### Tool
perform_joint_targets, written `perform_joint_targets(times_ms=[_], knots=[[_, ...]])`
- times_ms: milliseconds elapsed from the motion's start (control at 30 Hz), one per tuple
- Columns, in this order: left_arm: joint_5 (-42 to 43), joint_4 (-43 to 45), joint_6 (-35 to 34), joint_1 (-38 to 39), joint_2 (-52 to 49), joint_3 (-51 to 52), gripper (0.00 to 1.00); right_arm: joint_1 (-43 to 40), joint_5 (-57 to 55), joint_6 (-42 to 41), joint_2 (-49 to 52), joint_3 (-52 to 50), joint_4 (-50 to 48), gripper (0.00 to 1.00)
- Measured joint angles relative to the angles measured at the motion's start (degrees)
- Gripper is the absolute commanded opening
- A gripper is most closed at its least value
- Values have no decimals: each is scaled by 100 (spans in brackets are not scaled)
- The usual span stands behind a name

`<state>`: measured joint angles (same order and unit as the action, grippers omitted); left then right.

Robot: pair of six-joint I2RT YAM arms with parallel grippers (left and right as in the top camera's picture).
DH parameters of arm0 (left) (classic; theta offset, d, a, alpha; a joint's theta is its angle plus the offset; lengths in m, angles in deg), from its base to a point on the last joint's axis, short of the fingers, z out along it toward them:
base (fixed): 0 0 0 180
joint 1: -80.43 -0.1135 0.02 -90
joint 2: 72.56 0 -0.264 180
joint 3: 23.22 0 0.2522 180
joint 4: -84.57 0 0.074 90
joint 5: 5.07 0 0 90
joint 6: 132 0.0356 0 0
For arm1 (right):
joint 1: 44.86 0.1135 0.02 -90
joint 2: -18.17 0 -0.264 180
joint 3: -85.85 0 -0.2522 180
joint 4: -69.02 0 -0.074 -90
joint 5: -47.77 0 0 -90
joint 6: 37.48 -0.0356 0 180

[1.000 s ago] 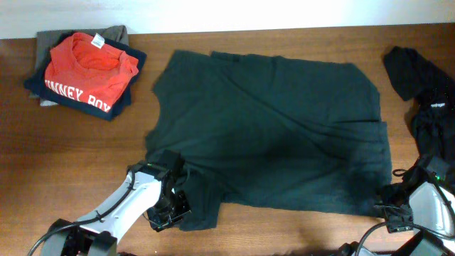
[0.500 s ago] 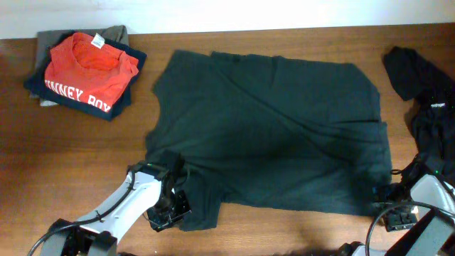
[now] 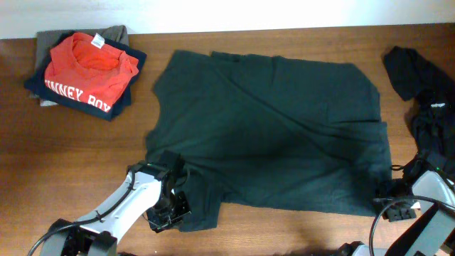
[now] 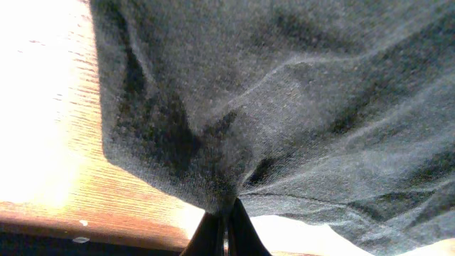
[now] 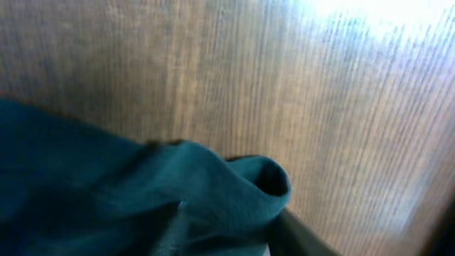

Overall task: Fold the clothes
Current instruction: 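Lift both bottom corners and fold them upward toward the shirt's top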

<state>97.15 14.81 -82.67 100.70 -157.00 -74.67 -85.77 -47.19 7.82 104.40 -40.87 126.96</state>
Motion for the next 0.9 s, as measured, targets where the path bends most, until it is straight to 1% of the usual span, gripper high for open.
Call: perform_joint_targets(times_ms=[67,233,367,533,700,900], knots=[[2,-33,61,0,0,0,1,7,59,15,17,9,-44,18],[2,-254,271,0,57,-28,1,11,181,-24,35,35,-98,12],[-2,-531,404,0,350,-247,1,11,127,-33,105,131,107,11],[-2,-857,472,0,839,-586,1,0,-39,-26,317,299,957,4],[-2,-1019,490,0,1233,-691,1,0,-85,-28,363,739,1532,4],[-2,-1182,490,0,1482,-789,1,0,-109,-31,328,1095,1836,4]])
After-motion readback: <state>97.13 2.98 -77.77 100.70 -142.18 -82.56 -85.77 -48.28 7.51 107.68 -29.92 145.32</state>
